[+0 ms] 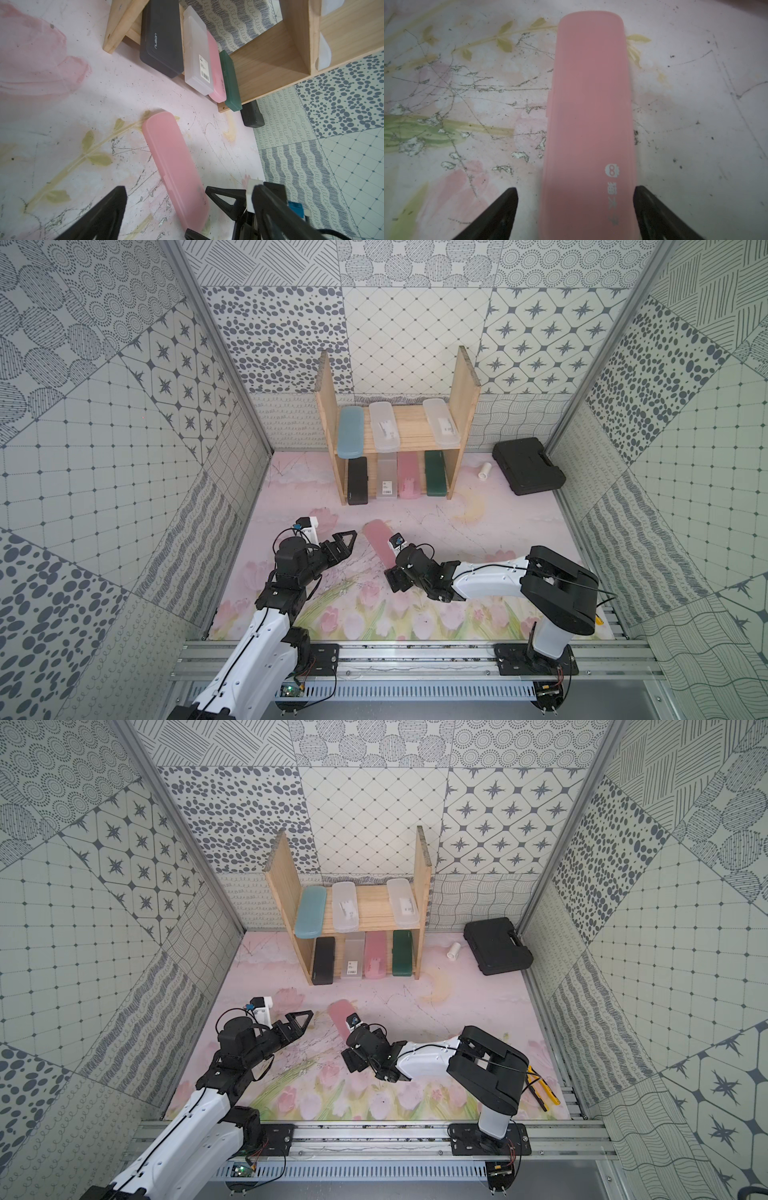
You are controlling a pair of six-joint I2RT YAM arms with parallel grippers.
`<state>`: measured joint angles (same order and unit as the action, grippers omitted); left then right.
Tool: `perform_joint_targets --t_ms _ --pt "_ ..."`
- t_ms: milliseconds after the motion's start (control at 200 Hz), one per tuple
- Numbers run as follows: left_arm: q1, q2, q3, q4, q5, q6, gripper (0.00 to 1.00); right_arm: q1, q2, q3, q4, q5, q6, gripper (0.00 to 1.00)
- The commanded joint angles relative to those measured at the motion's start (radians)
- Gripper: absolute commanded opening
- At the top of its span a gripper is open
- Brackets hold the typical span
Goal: Remove the pencil cases from the shelf
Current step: Place the pencil case at the center of the board, then move the pencil case to the center of the board.
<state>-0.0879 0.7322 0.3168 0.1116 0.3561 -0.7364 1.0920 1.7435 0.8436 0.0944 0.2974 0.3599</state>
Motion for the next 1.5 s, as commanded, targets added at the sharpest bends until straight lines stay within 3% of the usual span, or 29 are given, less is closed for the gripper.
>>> perform_joint_targets --t_ms 0,60,320,445,790,1045,1496 --pt "-0.003 -0.007 -0.002 -0.01 -0.001 -0.003 0.99 -0.002 -0.009 0.024 0.003 0.038 0.047 0.98" --pt "-0.003 -0.01 -0.004 -0.013 -0.002 -0.003 0.99 -0.016 -0.025 0.03 -0.013 0.019 0.061 0.98" --pt "-0.003 -0.016 0.017 -0.065 -0.028 0.005 0.99 -0.208 0.013 0.126 -0.089 -0.369 0.127 0.98" --pt "-0.003 -0.028 0.044 -0.109 -0.054 0.008 0.99 -0.247 0.05 0.162 -0.1 -0.468 0.154 0.98" --pt "-0.003 -0.043 0.078 -0.175 -0.099 0.003 0.99 -0.252 0.138 0.233 -0.156 -0.53 0.185 0.98" --pt "-0.003 -0.065 0.103 -0.241 -0.145 0.007 0.99 -0.241 0.182 0.267 -0.129 -0.643 0.229 0.98" --pt "-0.004 -0.112 0.12 -0.321 -0.188 0.015 0.99 -0.134 0.263 0.383 -0.083 -0.618 0.339 0.98"
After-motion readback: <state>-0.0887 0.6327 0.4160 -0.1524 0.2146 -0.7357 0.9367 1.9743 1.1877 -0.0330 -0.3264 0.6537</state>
